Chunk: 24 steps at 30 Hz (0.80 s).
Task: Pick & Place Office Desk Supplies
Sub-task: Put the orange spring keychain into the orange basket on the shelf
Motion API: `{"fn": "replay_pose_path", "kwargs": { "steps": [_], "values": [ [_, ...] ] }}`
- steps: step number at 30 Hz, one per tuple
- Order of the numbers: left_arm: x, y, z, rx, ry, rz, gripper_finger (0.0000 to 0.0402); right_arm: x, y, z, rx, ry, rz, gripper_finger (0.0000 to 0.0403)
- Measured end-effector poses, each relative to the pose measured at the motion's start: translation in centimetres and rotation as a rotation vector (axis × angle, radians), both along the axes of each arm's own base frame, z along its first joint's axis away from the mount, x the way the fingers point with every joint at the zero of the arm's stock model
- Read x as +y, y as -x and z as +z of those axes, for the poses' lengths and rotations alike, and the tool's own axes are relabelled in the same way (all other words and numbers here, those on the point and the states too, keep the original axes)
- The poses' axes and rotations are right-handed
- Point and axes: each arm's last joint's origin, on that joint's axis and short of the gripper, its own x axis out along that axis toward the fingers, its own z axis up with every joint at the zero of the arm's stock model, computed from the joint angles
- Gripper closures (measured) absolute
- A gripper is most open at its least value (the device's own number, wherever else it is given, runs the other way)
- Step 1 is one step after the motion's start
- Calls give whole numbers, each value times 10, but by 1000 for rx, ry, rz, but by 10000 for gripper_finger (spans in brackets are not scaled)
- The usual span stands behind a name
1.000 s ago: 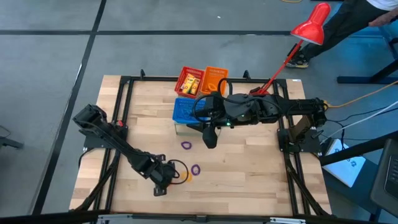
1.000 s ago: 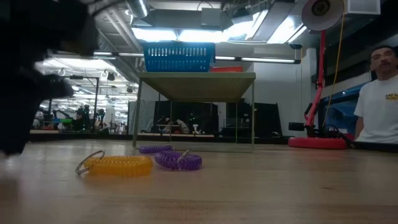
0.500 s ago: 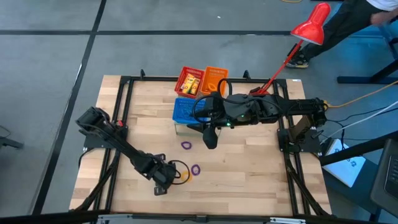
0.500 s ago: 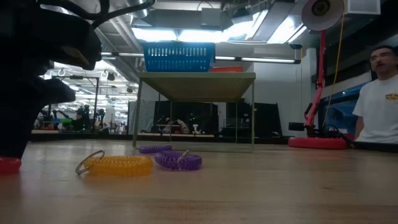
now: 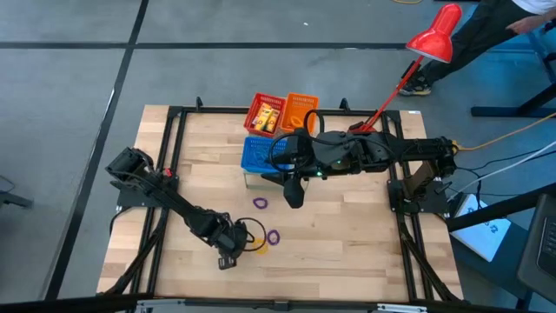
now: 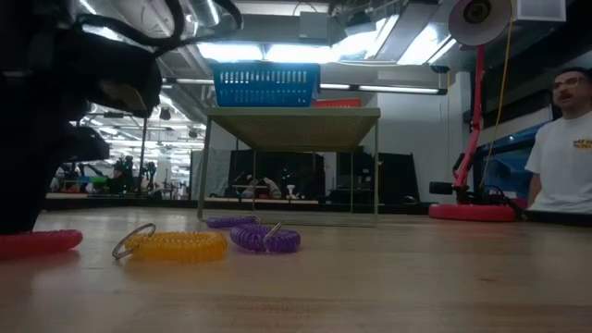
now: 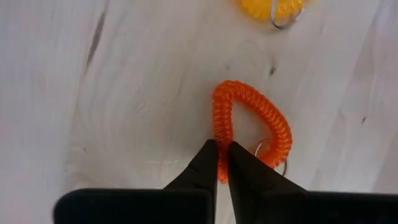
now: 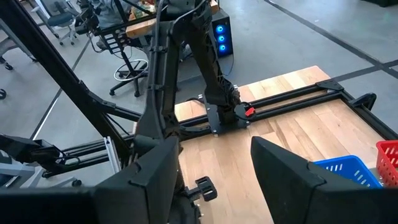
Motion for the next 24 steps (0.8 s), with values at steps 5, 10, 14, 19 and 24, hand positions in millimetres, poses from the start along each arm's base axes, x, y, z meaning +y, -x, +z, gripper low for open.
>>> {"fn": "replay_pose_path", "kwargs": {
  "steps": [5, 10, 14, 19, 24],
  "values": [
    [3, -6, 26, -119, 105, 64, 388, 0, -1, 3, -28, 11, 6, 197],
    [16, -8, 84, -398, 178, 134, 389, 1, 3, 18, -138, -2, 49, 197],
    [31, 3, 130, -638, 164, 164, 390, -1, 24, 44, -271, -45, 110, 197],
    [49, 24, 179, -885, 157, 194, 390, -9, 61, 68, -313, -11, 147, 197],
    [70, 40, 218, -1117, 123, 194, 390, -12, 94, 75, -254, -56, 199, 197]
  ]
}}
